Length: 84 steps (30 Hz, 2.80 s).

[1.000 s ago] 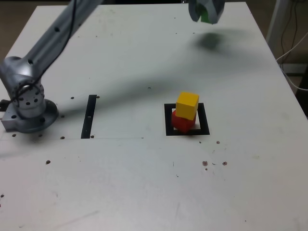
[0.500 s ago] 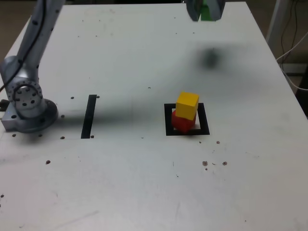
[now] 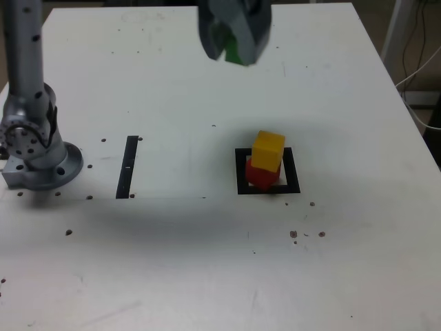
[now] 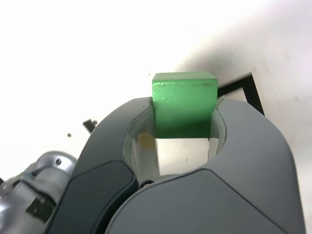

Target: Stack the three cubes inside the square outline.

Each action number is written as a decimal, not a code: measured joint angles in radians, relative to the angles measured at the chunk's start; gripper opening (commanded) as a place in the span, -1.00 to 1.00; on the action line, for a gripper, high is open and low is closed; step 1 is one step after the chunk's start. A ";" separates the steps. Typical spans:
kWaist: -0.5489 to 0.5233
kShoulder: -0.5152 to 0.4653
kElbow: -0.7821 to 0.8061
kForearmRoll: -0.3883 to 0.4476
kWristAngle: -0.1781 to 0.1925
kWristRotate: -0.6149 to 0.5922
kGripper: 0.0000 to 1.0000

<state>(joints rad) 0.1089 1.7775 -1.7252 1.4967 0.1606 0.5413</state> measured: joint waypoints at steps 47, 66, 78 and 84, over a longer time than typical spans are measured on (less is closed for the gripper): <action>-0.492 0.167 0.020 -0.103 0.040 -0.379 -0.94; -0.345 0.125 0.082 -0.153 0.046 -0.308 -0.93; -0.389 0.049 0.167 -0.269 0.006 -0.349 -0.92; -0.400 0.048 0.218 -0.323 0.004 -0.366 -0.91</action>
<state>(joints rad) -0.2914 1.8254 -1.5074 1.1738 0.1648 0.1750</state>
